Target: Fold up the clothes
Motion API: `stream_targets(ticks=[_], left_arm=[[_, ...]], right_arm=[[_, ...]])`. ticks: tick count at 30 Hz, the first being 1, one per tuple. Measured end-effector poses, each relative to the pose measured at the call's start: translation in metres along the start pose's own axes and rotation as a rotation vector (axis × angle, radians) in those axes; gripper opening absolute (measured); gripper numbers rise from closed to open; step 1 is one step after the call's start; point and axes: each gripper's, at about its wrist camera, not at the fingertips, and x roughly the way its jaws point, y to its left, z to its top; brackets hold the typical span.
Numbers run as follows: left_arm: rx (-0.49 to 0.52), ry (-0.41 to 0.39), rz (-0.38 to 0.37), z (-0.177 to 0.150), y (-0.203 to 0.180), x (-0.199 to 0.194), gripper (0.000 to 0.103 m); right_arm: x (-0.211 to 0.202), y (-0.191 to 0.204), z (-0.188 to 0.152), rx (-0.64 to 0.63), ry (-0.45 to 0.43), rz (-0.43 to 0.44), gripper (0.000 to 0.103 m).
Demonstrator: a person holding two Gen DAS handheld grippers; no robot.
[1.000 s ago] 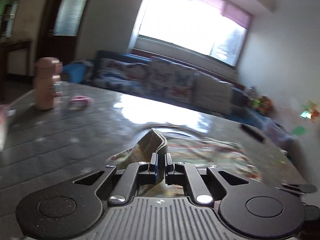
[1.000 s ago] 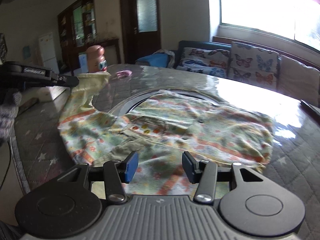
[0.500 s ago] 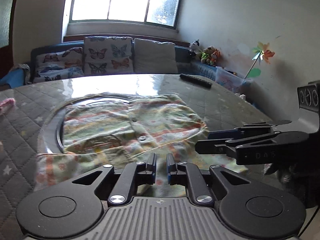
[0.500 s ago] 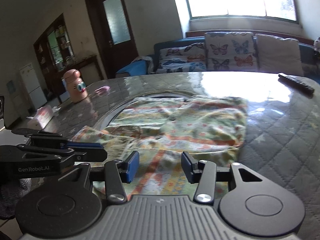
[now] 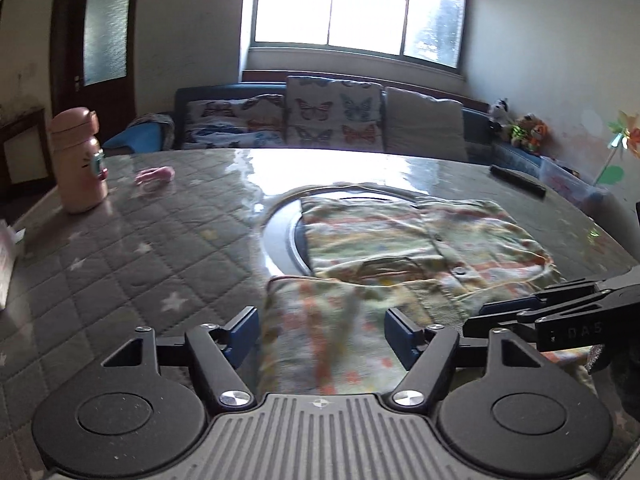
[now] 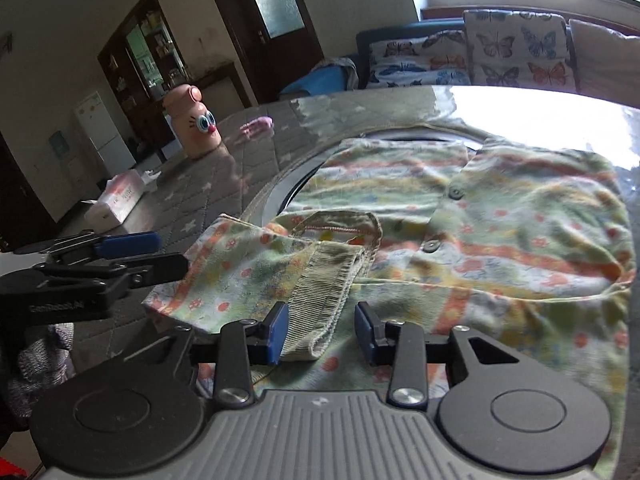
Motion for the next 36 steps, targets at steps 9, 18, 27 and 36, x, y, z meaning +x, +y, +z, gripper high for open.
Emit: stream_targets(ticks=[9, 18, 27, 36], left_arm=[[-0.024, 0.011, 0.038, -0.012, 0.015, 0.001, 0.088], [0.081, 0.007, 0.022, -0.021, -0.001, -0.004, 0.098], [0.149, 0.036, 0.046, -0.034, -0.012, 0.0, 0.101], [0.219, 0.038, 0.084, -0.044, -0.024, 0.006, 0.102]], right_arm=[[0.011, 0.009, 0.001, 0.041, 0.001, -0.048, 0.031], [0.011, 0.011, -0.002, 0.091, -0.025, -0.084, 0.023], [-0.019, 0.006, 0.006, 0.116, -0.1, -0.064, 0.005], [-0.087, 0.002, 0.018, 0.072, -0.221, -0.116, 0.004]])
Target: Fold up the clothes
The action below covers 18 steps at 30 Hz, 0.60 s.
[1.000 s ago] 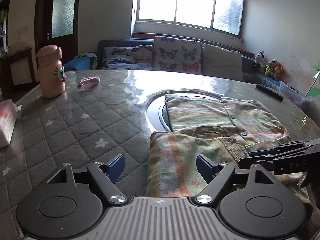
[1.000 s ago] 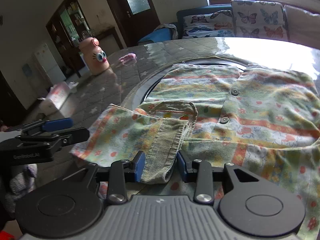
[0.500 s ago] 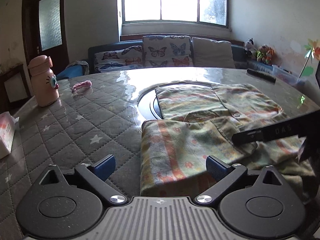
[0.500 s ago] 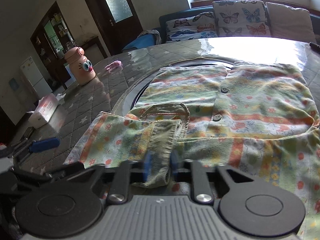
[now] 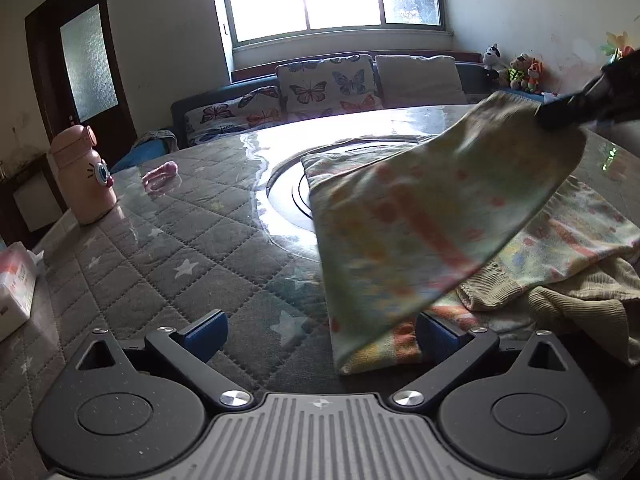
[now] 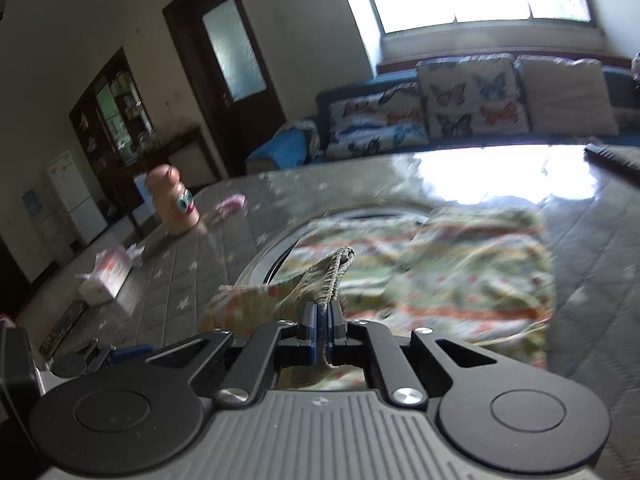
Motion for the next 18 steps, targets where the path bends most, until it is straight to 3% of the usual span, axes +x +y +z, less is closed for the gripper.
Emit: stream_targets(ticks=[8, 14, 18], left_arm=[[0.03, -0.005, 0.02, 0.0, -0.005, 0.001, 0.102], [0.034, -0.004, 0.029, 0.0, -0.004, 0.001, 0.102], [0.033, -0.006, 0.039, 0.001, 0.002, -0.001, 0.102]], right_arm=[[-0.037, -0.017, 0.006, -0.024, -0.042, -0.083, 0.004], [-0.023, -0.047, -0.02, 0.053, 0.033, -0.146, 0.004], [-0.006, -0.059, -0.039, 0.09, 0.104, -0.139, 0.006]])
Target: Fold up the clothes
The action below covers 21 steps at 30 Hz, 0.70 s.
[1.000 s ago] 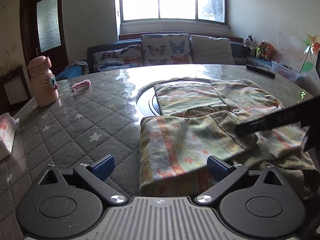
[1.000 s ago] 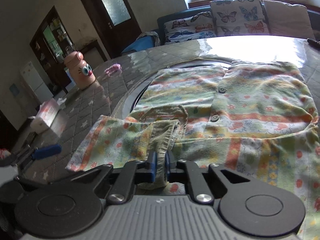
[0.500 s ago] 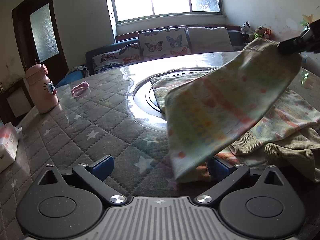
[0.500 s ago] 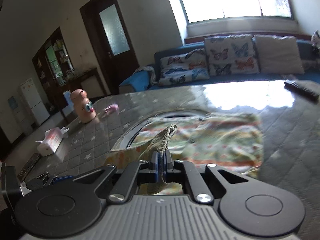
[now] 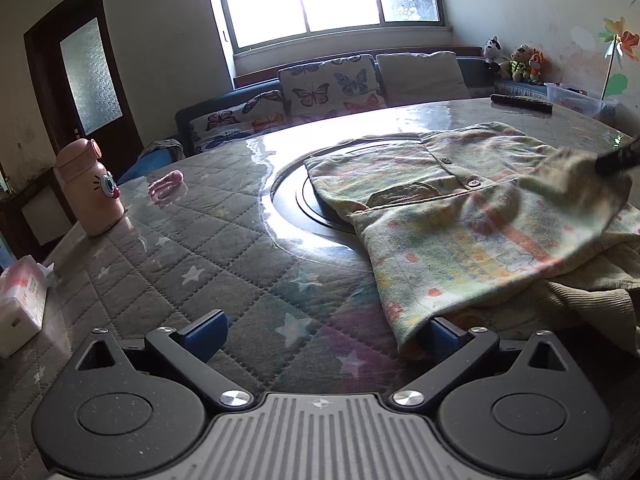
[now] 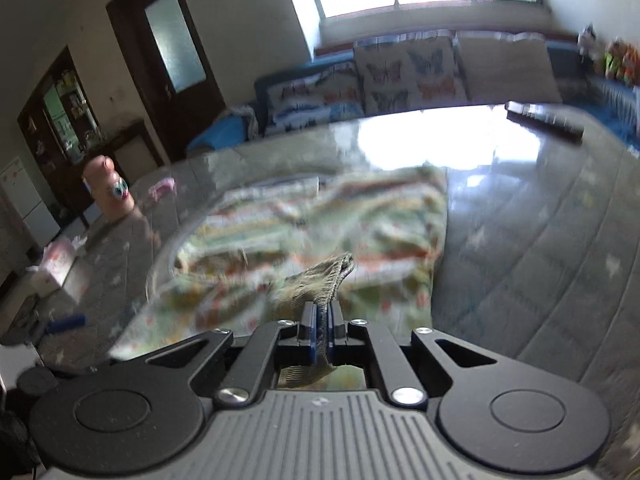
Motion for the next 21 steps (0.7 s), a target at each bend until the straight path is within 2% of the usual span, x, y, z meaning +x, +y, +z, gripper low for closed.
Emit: stream_targets(ticks=[7, 14, 18, 21], left_arm=[[-0.027, 0.01, 0.018, 0.0, 0.01, -0.002, 0.101], [-0.029, 0.018, 0.052, -0.001, 0.017, -0.002, 0.095], [-0.01, 0.022, 0.032, -0.004, 0.026, -0.009, 0.096], [0.023, 0.004, 0.02, -0.004, 0.033, -0.019, 0.096]], right_arm=[[0.008, -0.005, -0.011, -0.009, 0.06, -0.017, 0.011], [0.013, -0.002, -0.02, 0.007, 0.105, 0.027, 0.011], [0.009, 0.001, -0.019, -0.015, 0.094, 0.031, 0.011], [0.003, 0.003, -0.01, -0.032, 0.055, 0.03, 0.011]])
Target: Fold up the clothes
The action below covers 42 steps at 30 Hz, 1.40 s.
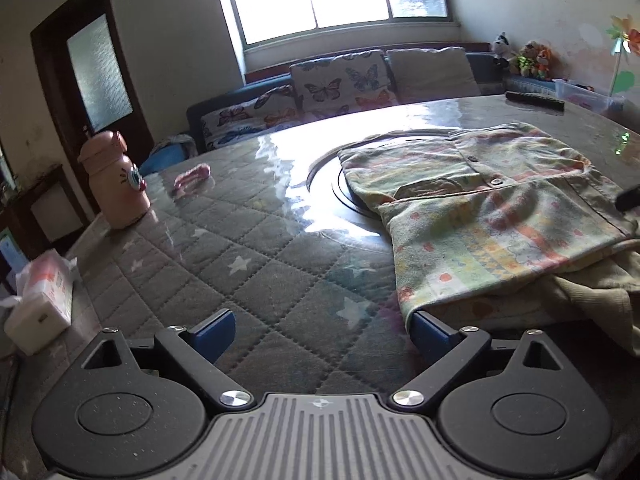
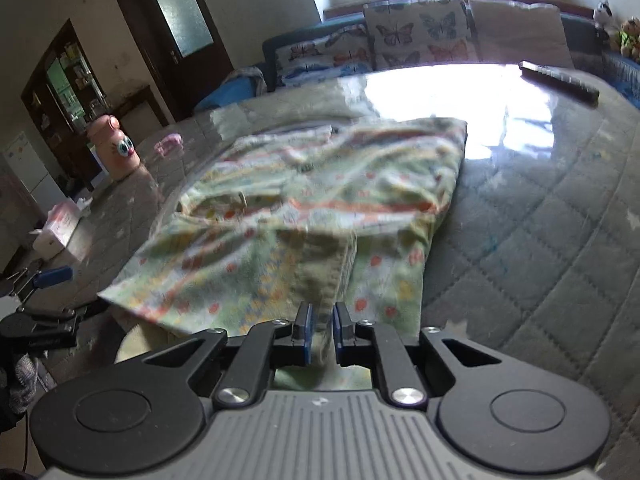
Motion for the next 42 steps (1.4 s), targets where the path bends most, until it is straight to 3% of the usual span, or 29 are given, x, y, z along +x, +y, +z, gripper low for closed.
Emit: stream_targets(ticks=[6, 9, 16, 18, 20, 23, 26, 31, 36, 42], left_arm=[[-0.019, -0.059, 0.021, 0.013, 0.022, -0.02, 0.094], [-0.035, -0.094, -0.015, 0.026, 0.02, -0.019, 0.089], [-0.008, -0.118, -0.204, 0.059, -0.018, 0.013, 0.06], [0.004, -0.101, -0.247, 0.067, -0.028, 0.028, 0.054], [0.004, -0.068, -0.286, 0.073, -0.035, 0.046, 0.039], [-0.001, -0.017, -0.312, 0.076, -0.04, 0.068, 0.033], [0.003, 0.014, -0.302, 0.073, -0.039, 0.083, 0.032], [-0.004, 0.043, -0.269, 0.068, -0.03, 0.094, 0.03], [0.015, 0.022, -0.248, 0.069, -0.026, 0.082, 0.03], [0.064, -0.052, -0.324, 0.073, -0.046, 0.048, 0.031]], right_arm=[[0.007, 0.007, 0.022, -0.044, -0.059, 0.004, 0.011], [0.023, 0.011, 0.027, -0.063, -0.054, 0.004, 0.011], [0.049, 0.017, 0.022, -0.118, -0.029, -0.024, 0.012], [0.052, 0.014, 0.02, -0.113, -0.018, -0.017, 0.012], [0.051, 0.015, 0.021, -0.114, -0.021, -0.015, 0.012], [0.048, 0.016, 0.022, -0.115, -0.029, -0.012, 0.015], [0.047, 0.019, 0.021, -0.142, -0.031, -0.009, 0.024], [0.049, 0.021, 0.017, -0.178, -0.018, -0.012, 0.024], [0.03, 0.028, 0.012, -0.214, -0.026, 0.012, 0.024], [0.015, 0.04, -0.003, -0.279, -0.005, 0.034, 0.024]])
